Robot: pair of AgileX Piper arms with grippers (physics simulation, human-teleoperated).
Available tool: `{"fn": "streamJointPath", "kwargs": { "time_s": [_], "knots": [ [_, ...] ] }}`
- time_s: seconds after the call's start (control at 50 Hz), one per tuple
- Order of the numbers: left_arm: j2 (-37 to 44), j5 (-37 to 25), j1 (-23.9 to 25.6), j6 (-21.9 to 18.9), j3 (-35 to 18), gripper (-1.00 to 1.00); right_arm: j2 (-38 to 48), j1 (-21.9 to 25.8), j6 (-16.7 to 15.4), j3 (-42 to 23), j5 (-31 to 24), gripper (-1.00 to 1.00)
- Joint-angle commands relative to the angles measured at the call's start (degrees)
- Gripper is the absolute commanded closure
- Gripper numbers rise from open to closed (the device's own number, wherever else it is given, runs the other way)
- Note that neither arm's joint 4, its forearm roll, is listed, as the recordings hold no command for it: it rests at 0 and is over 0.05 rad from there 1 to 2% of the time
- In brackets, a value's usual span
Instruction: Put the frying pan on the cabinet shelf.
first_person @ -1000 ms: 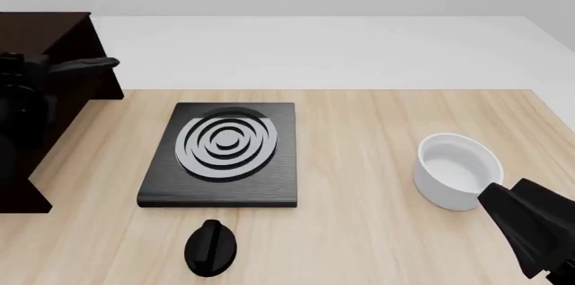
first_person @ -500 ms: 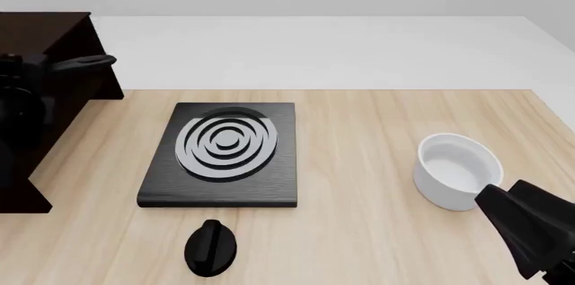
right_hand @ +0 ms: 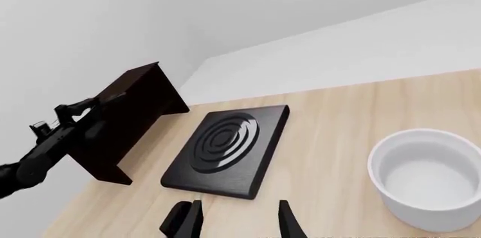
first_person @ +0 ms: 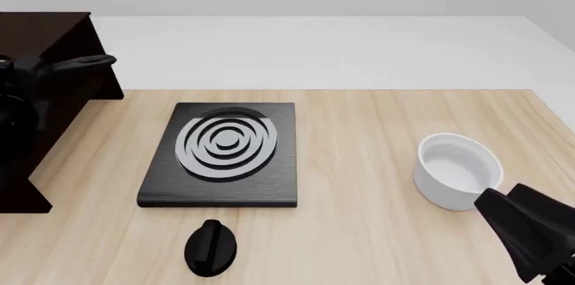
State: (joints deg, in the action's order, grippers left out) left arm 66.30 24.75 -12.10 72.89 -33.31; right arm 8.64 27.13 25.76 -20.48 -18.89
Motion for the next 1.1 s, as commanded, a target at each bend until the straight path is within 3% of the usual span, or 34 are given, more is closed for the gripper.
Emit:
{"fn": "streamJointPath", "kwargs": {
  "time_s": [0.02, 0.64, 0.7, 0.88, 0.94, 0.98, 1.1],
  "knots": [
    [-3.36, 0.33, 0.31, 0.33, 3.11, -1.0, -0.61, 0.07, 0.28, 0.37, -0.44, -1.0],
    [-18.41, -6.42, 2.64, -0.93, 10.5, -1.0, -4.08, -0.07, 0.32, 0.15, -4.21, -1.0],
    [-21.92, -11.54, 3.33, -4.48, 8.99, -1.0, -4.42, -0.09, 0.29, 0.03, -4.65, -1.0],
    [-27.99, -16.44, 4.58, -3.89, 10.72, -1.0, -5.81, -0.08, 0.24, -0.28, -6.21, -1.0],
    [-28.84, -19.63, 3.14, -8.06, 8.44, -1.0, -6.25, -0.16, 0.29, -0.49, -6.81, -1.0],
    [-29.85, -19.18, 3.87, -6.49, 10.07, -1.0, -6.58, -0.15, 0.3, -0.39, -7.04, -1.0],
    [-32.62, -23.77, 5.11, -10.09, 7.87, -1.0, -7.18, -0.1, 0.33, 0.15, -7.13, -1.0]
  ]
}}
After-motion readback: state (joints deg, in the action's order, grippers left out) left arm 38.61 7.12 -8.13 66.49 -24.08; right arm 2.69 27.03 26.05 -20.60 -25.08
